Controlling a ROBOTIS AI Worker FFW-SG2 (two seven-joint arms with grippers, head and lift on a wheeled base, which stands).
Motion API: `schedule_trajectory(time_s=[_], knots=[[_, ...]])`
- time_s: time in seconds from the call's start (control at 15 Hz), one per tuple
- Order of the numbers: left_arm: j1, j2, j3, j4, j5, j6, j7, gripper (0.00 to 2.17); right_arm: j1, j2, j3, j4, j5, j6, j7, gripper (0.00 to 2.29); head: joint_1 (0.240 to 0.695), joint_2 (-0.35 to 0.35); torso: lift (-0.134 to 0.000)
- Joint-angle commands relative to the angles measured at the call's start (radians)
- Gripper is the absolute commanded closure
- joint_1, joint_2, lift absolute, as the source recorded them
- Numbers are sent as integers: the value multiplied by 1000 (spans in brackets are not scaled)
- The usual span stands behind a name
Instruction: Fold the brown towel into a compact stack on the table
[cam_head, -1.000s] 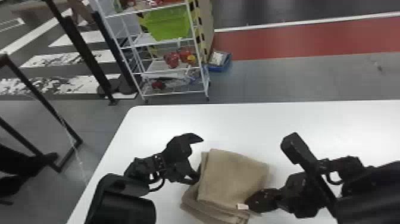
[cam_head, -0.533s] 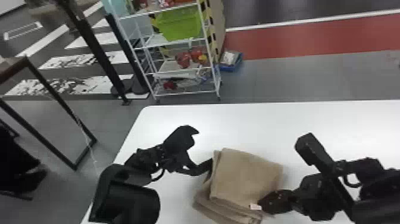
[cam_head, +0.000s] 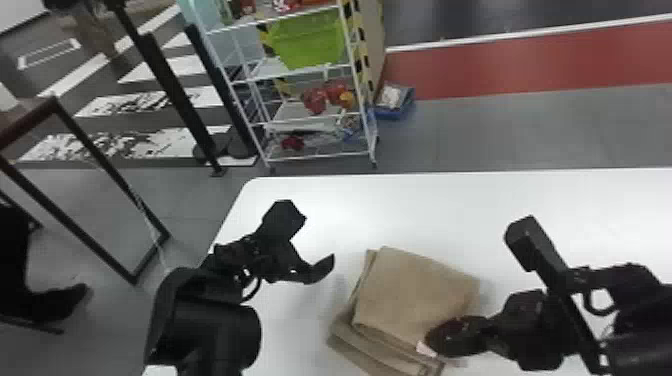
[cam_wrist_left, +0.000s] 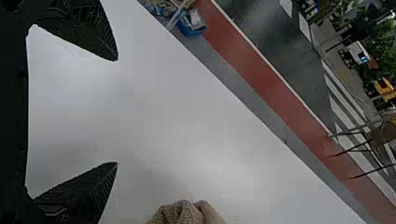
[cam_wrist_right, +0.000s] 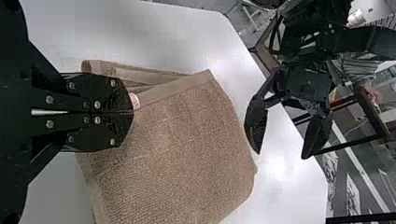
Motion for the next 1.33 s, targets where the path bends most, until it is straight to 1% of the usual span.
schedule_trajectory(time_s=[0.0, 0.07, 0.2, 0.33, 0.4, 0.53, 0.6, 0.67, 0.73, 0.8, 0.93, 1.13, 1.27], knots=[[-4, -3, 18, -1, 2, 39, 13, 80, 3, 3, 16, -4, -4, 2, 3, 1396, 695, 350, -119], [-4, -3, 24, -4, 11, 39, 25, 80, 1, 5, 21, -4, -9, -1, 3, 1396, 695, 350, -119], [-3, -3, 41, -10, 32, 85, 62, 80, -4, 12, -2, -7, -72, 2, 3, 1396, 695, 350, -119], [-3, -3, 51, -21, 61, 147, 94, 80, -25, 12, -33, -10, -125, 20, -61, 1396, 695, 350, -119], [0, -3, 62, -35, 80, 153, 99, 80, -44, 12, -39, -10, -158, 33, -114, 1396, 695, 350, -119], [16, -3, 76, -47, 110, 153, 97, 80, -70, 12, -45, 1, -176, 33, -202, 1396, 695, 350, -119], [22, -3, 82, -58, 129, 153, 99, 80, -83, 12, -45, 23, -188, 26, -244, 1396, 695, 350, -119], [30, -3, 91, -62, 161, 156, 99, 80, -97, 12, -44, 56, -201, 14, -278, 1396, 695, 350, -119], [31, -3, 96, -67, 184, 153, 99, 80, -111, 12, -38, 101, -201, 5, -308, 1396, 695, 350, -119], [34, -3, 97, -67, 190, 153, 99, 80, -128, 12, -30, 141, -199, -20, -331, 1396, 695, 350, -119], [42, -3, 97, -68, 203, 153, 100, 80, -160, 12, -4, 219, -198, -38, -339, 1396, 695, 350, -119], [54, -3, 97, -71, 204, 156, 97, 80, -165, 12, 15, 231, -193, -63, -342, 1396, 695, 350, -119], [69, -3, 94, -85, 204, 156, 87, 80, -175, 12, 8, 231, -198, -63, -348, 1396, 695, 350, -119]])
